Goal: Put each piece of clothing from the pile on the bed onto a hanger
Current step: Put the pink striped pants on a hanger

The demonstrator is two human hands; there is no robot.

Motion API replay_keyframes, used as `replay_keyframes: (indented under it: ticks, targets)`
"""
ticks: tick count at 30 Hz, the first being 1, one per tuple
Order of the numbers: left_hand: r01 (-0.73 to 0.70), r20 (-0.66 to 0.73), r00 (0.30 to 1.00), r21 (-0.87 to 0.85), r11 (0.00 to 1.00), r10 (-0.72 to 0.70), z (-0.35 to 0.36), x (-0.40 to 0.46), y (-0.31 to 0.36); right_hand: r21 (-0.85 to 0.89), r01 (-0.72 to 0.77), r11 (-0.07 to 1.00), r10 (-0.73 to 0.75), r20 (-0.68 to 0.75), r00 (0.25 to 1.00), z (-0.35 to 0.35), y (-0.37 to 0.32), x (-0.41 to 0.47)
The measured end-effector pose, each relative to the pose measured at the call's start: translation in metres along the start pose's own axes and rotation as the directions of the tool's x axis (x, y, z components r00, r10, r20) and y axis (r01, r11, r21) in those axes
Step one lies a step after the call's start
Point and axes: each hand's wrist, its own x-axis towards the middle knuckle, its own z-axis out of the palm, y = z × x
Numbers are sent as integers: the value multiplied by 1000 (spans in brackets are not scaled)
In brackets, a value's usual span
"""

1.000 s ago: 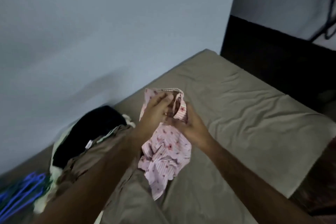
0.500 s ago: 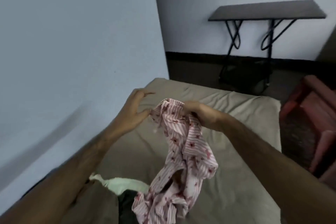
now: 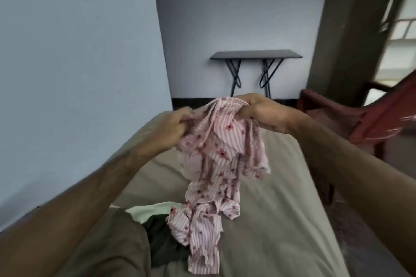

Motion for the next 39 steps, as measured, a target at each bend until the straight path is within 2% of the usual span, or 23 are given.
replay_keyframes:
  ticks: [2, 3, 5, 9, 10, 12, 14, 15, 16, 18, 19, 21, 22, 23, 24, 27, 30, 32, 34, 35, 36, 38, 39]
  targets:
    - [-50, -133, 989, 129, 990, 67, -33, -23, 43, -220, 23, 975, -28, -21, 999, -6, -35, -48]
    - [-82, -152, 982, 198, 977, 113, -53, -35, 67, -317, 20, 948, -34, -38, 999, -9, -55, -70]
    - [-172, -127, 965, 362, 916, 231, -92, -56, 117, -500, 41, 865, -88, -70, 994, -13, -100, -112]
    - [-301, -45, 908, 624, 722, 417, -158, -90, 204, -805, 20, 593, -173, -104, 979, -23, -184, -170]
    - [-352, 15, 881, 689, 634, 473, -173, -99, 222, -850, -4, 527, -178, -115, 977, -27, -203, -183]
    - [-450, 186, 783, 829, 333, 594, -196, -112, 251, -915, -40, 400, -219, -138, 966, -37, -237, -204]
    - [-523, 377, 671, 851, 47, 638, -212, -125, 276, -949, -64, 309, -294, -159, 943, -47, -265, -221]
    - [-555, 433, 607, 831, -33, 666, -218, -132, 287, -958, -73, 276, -329, -165, 930, -51, -278, -227]
    - [-553, 446, 615, 832, -48, 650, -223, -140, 297, -965, -78, 252, -360, -169, 917, -54, -291, -233]
    - [-503, 443, 699, 863, -55, 561, -234, -145, 311, -967, -99, 233, -408, -190, 893, -58, -318, -246]
    - [-467, 458, 708, 875, -130, 538, -237, -135, 310, -964, -116, 238, -431, -211, 877, -59, -331, -254]
    - [-352, 392, 819, 920, -172, 419, -253, -124, 313, -947, -167, 276, -471, -285, 835, -60, -356, -269]
    - [-366, 368, 848, 927, -81, 381, -260, -115, 313, -938, -191, 291, -494, -318, 809, -60, -369, -275]
    - [-399, 370, 820, 917, -28, 437, -265, -115, 318, -930, -213, 301, -518, -347, 782, -61, -380, -281]
    - [-452, 403, 778, 892, -16, 483, -267, -124, 328, -923, -232, 306, -543, -370, 754, -63, -392, -284]
    - [-404, 304, 765, 913, 55, 567, -282, -143, 366, -914, -284, 290, -614, -406, 677, -75, -428, -291]
    - [-326, 135, 784, 920, 216, 606, -303, -135, 392, -900, -329, 286, -640, -435, 633, -85, -466, -292]
    - [-276, 38, 812, 905, 325, 583, -316, -136, 410, -877, -295, 380, -668, -480, 568, -85, -488, -291]
    - [-263, -41, 819, 860, 438, 573, -326, -139, 429, -819, -143, 556, -688, -549, 474, -85, -505, -294]
    - [-264, -74, 815, 836, 481, 575, -332, -142, 439, -781, -41, 623, -672, -562, 483, -82, -511, -301]
    - [-250, -112, 818, 814, 524, 564, -336, -147, 448, -738, 66, 671, -638, -530, 559, -81, -516, -309]
    - [-298, -156, 809, 721, 626, 566, -353, -156, 455, -570, 207, 795, -468, -359, 808, -84, -520, -329]
    - [-383, -124, 818, 612, 693, 561, -363, -162, 454, -467, 209, 859, -364, -270, 892, -87, -519, -340]
